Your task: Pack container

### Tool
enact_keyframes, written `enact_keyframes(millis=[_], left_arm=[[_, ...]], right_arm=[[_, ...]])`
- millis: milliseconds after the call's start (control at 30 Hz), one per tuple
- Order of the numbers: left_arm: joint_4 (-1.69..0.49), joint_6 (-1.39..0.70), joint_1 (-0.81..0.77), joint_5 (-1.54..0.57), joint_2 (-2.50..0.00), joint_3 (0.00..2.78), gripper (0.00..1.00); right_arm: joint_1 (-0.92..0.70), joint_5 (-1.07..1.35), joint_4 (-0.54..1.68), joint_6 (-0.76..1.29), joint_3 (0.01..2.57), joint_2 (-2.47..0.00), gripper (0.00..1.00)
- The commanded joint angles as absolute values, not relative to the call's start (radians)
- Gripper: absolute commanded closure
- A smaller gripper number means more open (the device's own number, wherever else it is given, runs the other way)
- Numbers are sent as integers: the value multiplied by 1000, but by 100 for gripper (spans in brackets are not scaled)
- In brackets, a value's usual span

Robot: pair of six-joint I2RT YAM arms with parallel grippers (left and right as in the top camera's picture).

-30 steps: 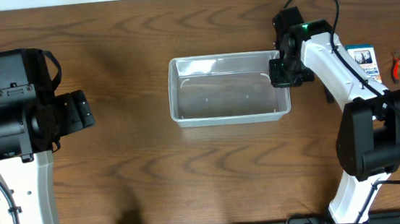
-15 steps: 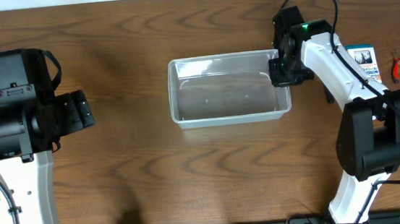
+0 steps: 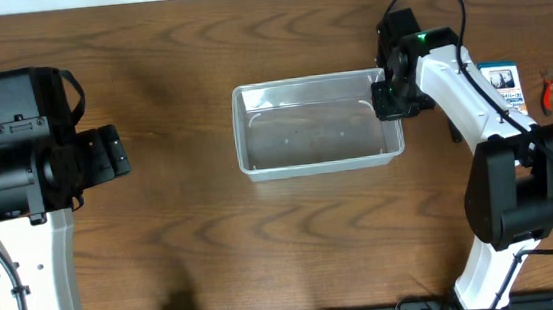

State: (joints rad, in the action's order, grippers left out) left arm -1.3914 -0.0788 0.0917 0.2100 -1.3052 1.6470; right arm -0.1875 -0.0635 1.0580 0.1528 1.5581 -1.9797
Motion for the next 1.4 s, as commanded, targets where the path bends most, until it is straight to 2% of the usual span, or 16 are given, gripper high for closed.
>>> enact_keyframes(millis=[0,633,1367], left_arm=[[-1398,-88,97,218,-1307,1653,2],[-1398,-88,97,218,-1307,1653,2],[-1398,-88,97,218,-1307,1653,2]], right_arm=[[-188,-142,1063,175,1540,-2001,91],[-189,-173,1060,290,1540,-2001,92],[-190,-168,1046,122,1541,-2001,91]])
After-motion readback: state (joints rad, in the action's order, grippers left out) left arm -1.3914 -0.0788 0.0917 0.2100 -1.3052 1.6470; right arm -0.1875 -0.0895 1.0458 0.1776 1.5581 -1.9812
